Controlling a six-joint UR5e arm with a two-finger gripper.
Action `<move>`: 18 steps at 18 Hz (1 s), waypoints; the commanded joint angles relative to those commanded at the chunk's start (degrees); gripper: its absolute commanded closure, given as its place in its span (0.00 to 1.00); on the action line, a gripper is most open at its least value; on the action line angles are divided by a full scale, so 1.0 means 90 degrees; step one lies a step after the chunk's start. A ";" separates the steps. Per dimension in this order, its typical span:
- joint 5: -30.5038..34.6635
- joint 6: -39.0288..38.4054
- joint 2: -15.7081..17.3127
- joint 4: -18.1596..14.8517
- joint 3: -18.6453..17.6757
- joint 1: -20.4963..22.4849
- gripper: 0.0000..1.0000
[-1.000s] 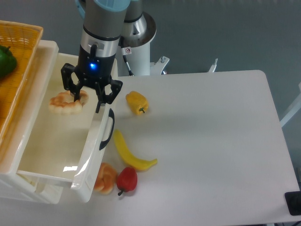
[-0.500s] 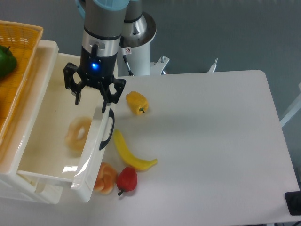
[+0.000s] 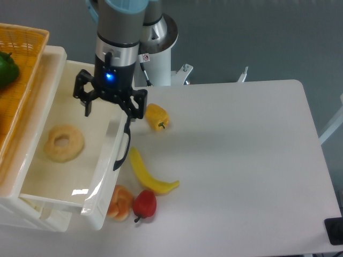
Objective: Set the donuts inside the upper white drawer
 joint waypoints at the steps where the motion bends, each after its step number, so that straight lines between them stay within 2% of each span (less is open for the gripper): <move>1: 0.0078 0.0097 -0.0020 0.0000 0.0010 0.0039 0.00; 5: 0.0595 0.0536 -0.0098 0.0283 0.0029 0.0156 0.00; 8: 0.0977 0.1053 -0.0137 0.0313 0.0020 0.0332 0.00; 13: 0.1475 0.1689 -0.0439 0.0332 0.0020 0.0634 0.00; 18: 0.1593 0.2440 -0.0586 0.0342 0.0029 0.0986 0.00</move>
